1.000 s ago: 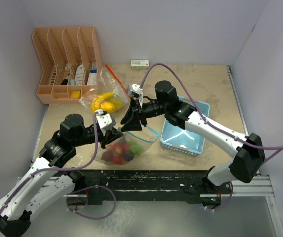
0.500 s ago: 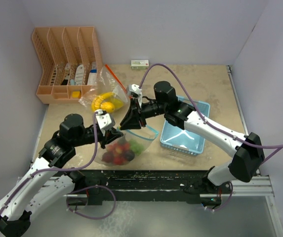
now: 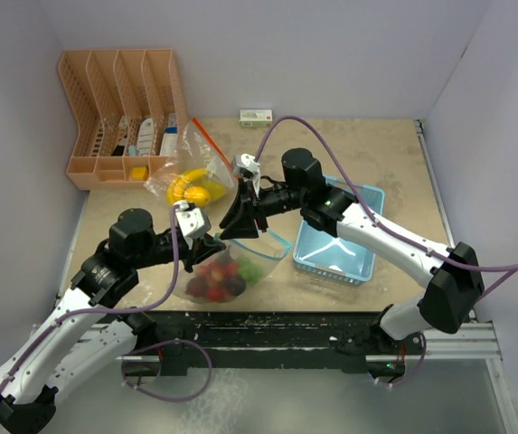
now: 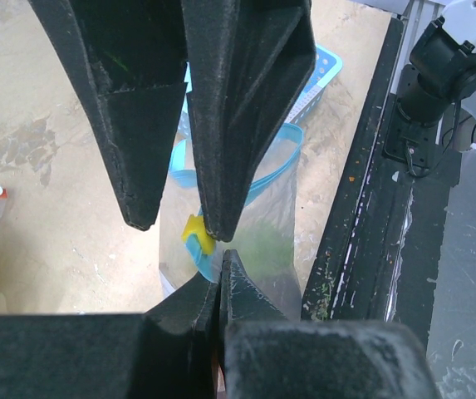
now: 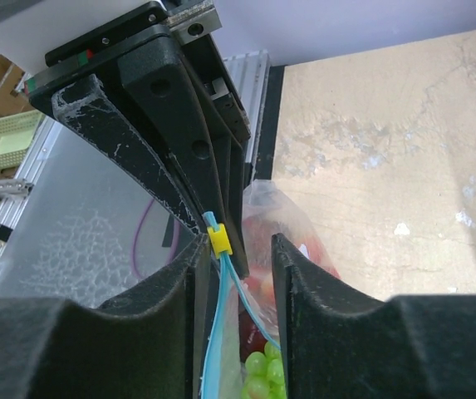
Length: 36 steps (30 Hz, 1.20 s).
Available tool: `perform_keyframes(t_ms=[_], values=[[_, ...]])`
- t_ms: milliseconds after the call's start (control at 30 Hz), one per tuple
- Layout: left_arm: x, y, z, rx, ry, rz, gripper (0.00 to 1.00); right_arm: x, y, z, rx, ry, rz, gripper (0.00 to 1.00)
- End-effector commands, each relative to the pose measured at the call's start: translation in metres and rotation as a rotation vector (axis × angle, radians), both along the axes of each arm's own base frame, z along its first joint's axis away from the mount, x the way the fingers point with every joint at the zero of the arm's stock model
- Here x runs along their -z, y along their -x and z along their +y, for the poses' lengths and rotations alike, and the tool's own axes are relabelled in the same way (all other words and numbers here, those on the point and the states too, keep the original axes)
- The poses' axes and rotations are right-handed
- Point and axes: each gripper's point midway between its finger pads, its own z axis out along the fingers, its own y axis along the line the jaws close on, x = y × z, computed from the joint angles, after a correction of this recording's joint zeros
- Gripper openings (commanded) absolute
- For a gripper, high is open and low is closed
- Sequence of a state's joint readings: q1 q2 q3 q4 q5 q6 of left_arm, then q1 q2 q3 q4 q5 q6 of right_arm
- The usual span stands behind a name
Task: Place the food in the zip-top bag and seal the zipper
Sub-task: Zip the zipper food storage bag at the center of the board.
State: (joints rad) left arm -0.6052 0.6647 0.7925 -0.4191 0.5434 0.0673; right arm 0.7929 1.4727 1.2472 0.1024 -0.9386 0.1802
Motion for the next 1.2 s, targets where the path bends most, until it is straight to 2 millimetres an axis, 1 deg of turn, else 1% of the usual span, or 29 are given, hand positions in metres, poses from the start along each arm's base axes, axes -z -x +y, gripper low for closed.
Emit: perform_keyframes(t_ms=[0, 67, 200, 233, 300, 367, 467, 633, 867, 967, 1167], values=[[-0.023, -0.002, -0.005, 0.016, 0.057, -0.077, 0.00, -0.025, 0.004, 0.002, -0.037, -0.059, -0.044, 0.33], [-0.023, -0.002, -0.005, 0.014, 0.058, -0.079, 0.00, -0.023, 0.003, 0.002, -0.036, -0.055, -0.040, 0.30], [-0.023, -0.003, -0.005, 0.012, 0.057, -0.078, 0.00, -0.021, 0.004, 0.002, -0.042, -0.051, -0.033, 0.30], [-0.023, -0.003, -0.004, 0.011, 0.057, -0.079, 0.00, -0.022, 0.005, 0.003, -0.045, -0.052, -0.035, 0.31], [-0.022, -0.003, -0.004, 0.009, 0.056, -0.076, 0.00, -0.022, 0.006, 0.002, -0.049, -0.054, -0.035, 0.39], [-0.024, -0.003, -0.004, 0.008, 0.058, -0.081, 0.00, -0.022, 0.007, 0.002, -0.052, -0.054, -0.035, 0.43], [-0.023, -0.004, -0.004, 0.004, 0.057, -0.080, 0.00, -0.021, 0.009, 0.003, -0.055, -0.050, -0.031, 0.42], [-0.023, -0.004, -0.004, 0.002, 0.056, -0.080, 0.00, -0.018, 0.008, 0.004, -0.047, -0.041, -0.028, 0.35], [-0.022, -0.005, -0.004, -0.001, 0.056, -0.079, 0.00, -0.015, 0.007, 0.005, -0.039, -0.030, -0.021, 0.17], [-0.024, -0.006, -0.002, -0.015, 0.059, -0.087, 0.00, -0.014, 0.007, 0.004, -0.041, -0.025, -0.024, 0.11], [-0.028, -0.013, 0.006, -0.082, 0.064, -0.111, 0.00, -0.003, 0.017, -0.003, -0.068, 0.003, -0.001, 0.06]])
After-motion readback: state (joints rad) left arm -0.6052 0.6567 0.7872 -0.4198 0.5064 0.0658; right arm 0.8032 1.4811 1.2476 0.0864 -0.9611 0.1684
